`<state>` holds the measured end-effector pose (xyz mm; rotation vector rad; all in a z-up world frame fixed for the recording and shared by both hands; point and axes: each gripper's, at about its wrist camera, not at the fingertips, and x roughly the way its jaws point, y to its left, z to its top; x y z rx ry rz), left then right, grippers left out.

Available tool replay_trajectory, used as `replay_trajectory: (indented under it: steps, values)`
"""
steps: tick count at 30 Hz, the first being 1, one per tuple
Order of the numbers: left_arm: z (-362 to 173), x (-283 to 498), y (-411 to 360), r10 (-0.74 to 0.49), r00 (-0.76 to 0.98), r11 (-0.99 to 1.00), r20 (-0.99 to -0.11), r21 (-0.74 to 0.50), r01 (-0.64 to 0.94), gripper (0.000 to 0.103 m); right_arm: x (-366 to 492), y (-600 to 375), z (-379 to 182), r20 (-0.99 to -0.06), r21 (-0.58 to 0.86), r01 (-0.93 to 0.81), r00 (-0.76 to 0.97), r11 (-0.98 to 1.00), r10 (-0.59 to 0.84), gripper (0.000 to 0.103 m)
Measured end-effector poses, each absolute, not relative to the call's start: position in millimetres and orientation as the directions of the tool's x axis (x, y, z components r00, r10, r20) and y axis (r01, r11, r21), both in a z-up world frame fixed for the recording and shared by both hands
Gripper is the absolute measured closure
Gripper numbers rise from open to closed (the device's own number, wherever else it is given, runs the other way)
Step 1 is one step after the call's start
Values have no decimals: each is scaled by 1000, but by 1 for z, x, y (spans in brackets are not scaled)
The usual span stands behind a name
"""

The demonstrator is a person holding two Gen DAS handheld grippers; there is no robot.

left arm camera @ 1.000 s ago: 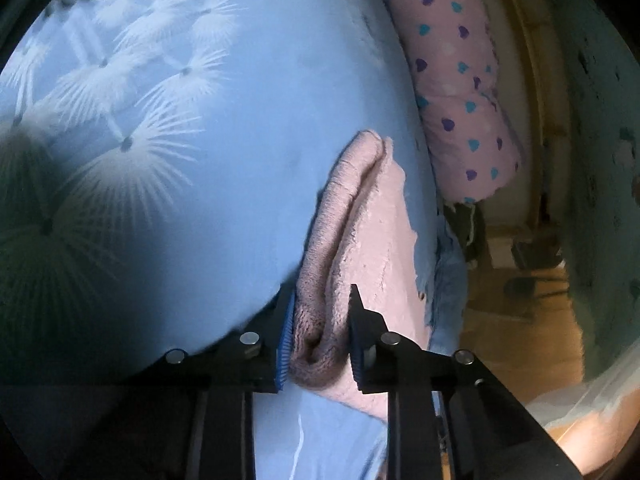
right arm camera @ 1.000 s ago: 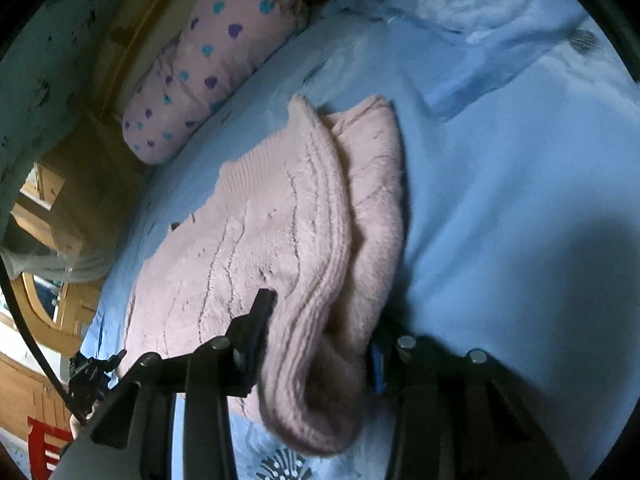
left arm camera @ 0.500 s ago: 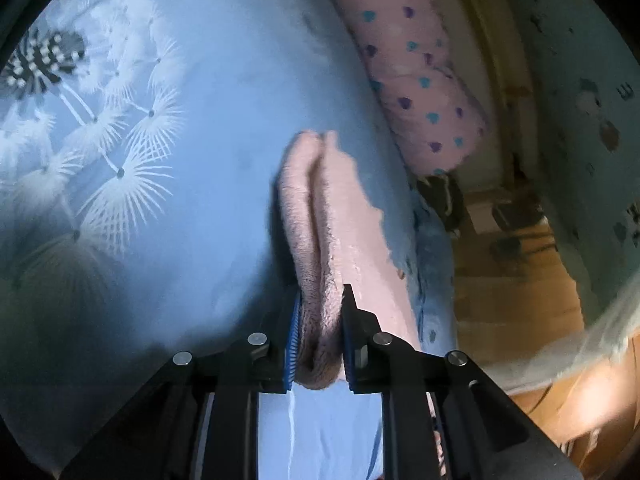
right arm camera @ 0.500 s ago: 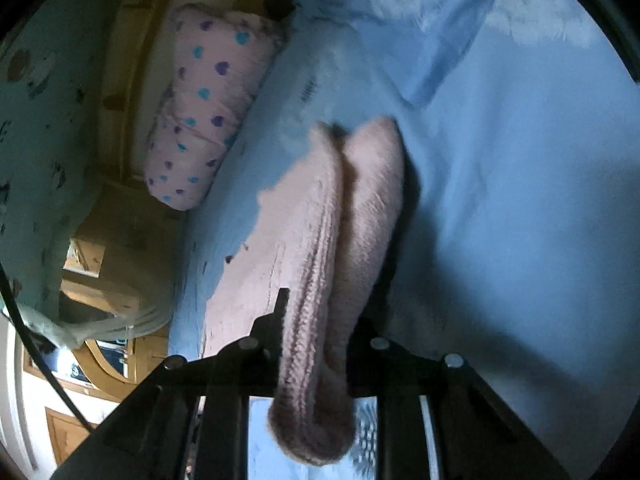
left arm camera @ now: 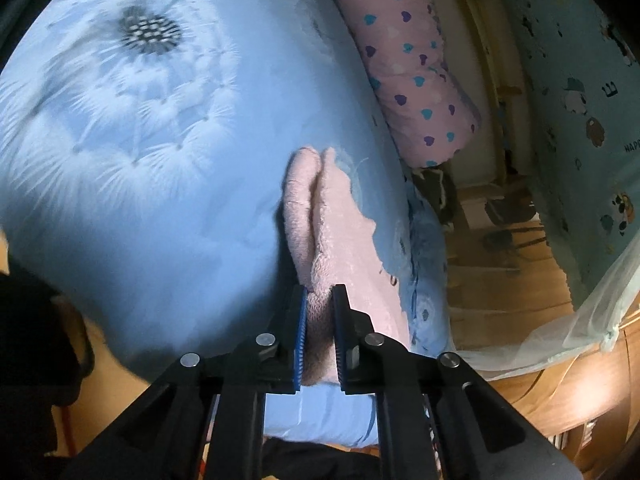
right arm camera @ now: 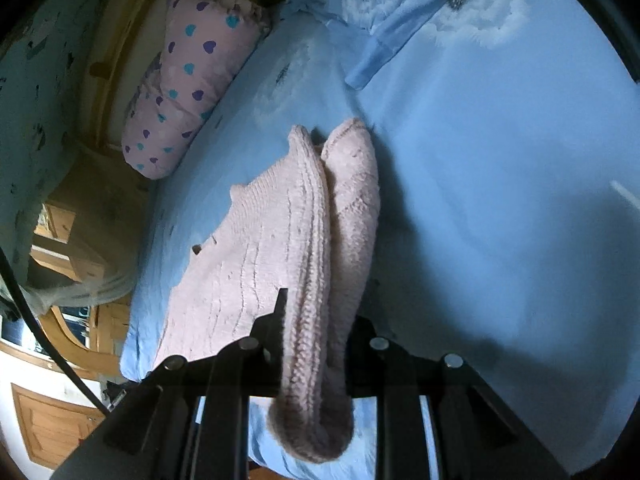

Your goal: Fold small clothes

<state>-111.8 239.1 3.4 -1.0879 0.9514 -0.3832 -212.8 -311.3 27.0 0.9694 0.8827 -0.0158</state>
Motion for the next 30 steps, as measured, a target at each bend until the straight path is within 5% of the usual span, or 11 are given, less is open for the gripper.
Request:
replay_trajectory:
  steps: [13,14,16,18,23,25,30]
  values:
    - [2,-119,245,-644,572,480,-508,-850,-216,103,-228,-301,31,-731,608,402,619,684,286,80]
    - [0,-119,246,-647,559,474,-519,-848,-238,96,-228,-300,29,-744,591,408,610,695,274,80]
    - [0,-122,245,-672,560,431,-485,-871,-236,51,-227,-299,25,-751,580,412,603,702,267,79]
    - [5,-129,240,-678,585,419,-446,-888,-190,37,-229,-301,19,-743,595,414,609,689,276,79]
    - [1,-126,205,-705,497,492,-506,-854,-171,34,-229,-305,10,-725,622,405,622,670,297,78]
    - [-8,-127,193,-759,455,436,-467,-882,-178,35,-228,-304,10,-727,615,399,621,681,293,78]
    - [-9,-118,180,-701,461,523,-544,-832,-187,35,-229,-302,10,-723,613,385,625,690,293,78]
